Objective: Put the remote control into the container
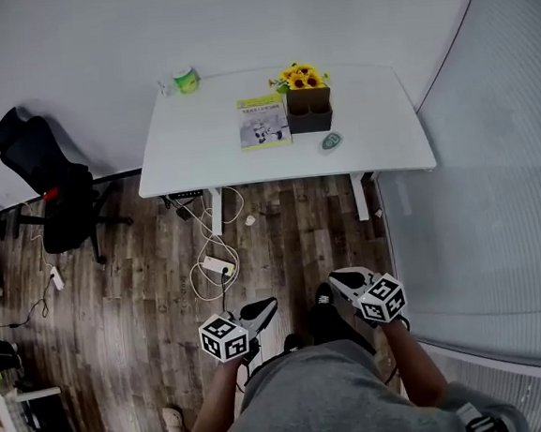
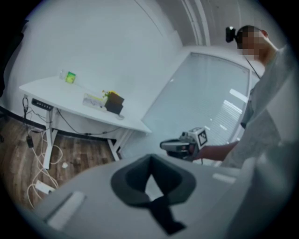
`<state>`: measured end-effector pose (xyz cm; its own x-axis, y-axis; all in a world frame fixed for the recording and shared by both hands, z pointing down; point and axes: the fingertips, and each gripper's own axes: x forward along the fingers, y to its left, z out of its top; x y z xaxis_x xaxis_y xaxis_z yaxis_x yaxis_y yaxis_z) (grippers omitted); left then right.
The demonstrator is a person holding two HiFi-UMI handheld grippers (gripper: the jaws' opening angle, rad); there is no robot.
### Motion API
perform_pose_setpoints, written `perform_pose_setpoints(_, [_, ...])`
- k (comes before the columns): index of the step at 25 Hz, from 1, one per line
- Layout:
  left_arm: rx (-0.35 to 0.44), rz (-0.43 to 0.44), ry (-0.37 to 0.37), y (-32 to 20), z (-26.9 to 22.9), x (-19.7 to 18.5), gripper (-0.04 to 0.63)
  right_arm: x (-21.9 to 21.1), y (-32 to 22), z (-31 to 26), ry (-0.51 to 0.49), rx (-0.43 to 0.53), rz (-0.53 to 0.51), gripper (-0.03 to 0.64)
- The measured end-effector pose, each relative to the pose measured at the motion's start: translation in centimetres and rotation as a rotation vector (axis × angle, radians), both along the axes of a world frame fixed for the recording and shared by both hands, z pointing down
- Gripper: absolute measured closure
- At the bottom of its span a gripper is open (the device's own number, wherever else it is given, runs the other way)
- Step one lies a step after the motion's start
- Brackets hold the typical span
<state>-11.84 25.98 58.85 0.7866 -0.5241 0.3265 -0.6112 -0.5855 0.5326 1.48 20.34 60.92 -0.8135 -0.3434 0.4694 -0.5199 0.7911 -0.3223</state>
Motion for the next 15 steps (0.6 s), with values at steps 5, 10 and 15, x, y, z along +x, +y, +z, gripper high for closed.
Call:
perform_pose_setpoints(5, [-0.023,-0.007,-0.021,-3.1,0.1,1.5,0.597,1.5,-3.1,0.0,-0.007,-0.016,-0.018,0.6])
perform_pose_setpoints(10, [-0.019,-0.019,-0.026,-7.2,-0.7,3.6,0.597,3.2,-7.2,-0.4,-0.012,-0.01,-0.048,0.6])
perform_pose_setpoints(15, [-0.016,-0.009,-0.034,-10.5,-0.8,6.3,0.597,5.1,-10.6,-0.5,-0.023,-0.006,-0.059,0.6])
